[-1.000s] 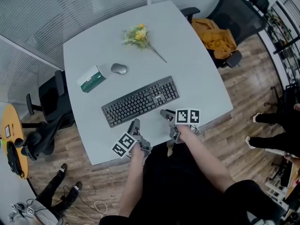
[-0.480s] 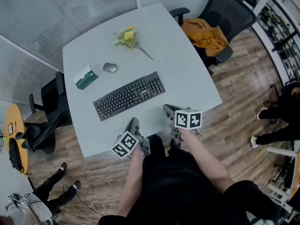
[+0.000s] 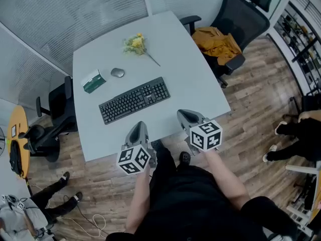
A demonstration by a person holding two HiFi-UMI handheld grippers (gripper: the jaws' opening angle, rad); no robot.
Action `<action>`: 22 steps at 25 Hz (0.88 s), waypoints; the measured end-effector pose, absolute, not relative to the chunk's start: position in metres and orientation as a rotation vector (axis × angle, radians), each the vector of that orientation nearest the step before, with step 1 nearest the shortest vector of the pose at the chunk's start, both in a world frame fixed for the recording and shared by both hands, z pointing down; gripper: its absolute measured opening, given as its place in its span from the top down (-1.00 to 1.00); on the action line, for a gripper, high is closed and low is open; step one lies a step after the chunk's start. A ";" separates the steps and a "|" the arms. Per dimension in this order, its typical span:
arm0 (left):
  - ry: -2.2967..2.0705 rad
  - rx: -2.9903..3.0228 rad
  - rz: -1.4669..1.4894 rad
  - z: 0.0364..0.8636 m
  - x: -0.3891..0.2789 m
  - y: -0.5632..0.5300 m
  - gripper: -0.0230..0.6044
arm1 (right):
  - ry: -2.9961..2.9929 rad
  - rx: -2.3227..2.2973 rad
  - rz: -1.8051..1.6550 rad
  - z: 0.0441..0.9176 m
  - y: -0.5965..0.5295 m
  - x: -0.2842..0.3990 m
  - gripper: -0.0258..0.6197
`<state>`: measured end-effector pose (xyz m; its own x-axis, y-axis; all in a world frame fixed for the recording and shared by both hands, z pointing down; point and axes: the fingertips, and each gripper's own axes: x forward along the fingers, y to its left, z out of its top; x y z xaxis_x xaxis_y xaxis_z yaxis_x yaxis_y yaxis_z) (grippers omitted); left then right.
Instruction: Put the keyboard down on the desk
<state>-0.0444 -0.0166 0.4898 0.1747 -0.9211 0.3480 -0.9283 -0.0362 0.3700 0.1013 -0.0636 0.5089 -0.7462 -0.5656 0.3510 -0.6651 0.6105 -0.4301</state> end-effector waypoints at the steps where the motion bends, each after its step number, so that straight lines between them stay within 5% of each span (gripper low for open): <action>1: -1.747 1.968 0.034 0.483 -0.042 -0.015 0.93 | -2.667 1.022 0.779 0.503 -0.061 0.102 0.89; 22: -1.765 2.103 0.147 0.449 -0.001 -0.004 0.93 | -2.756 0.994 0.416 0.446 -0.041 0.121 0.90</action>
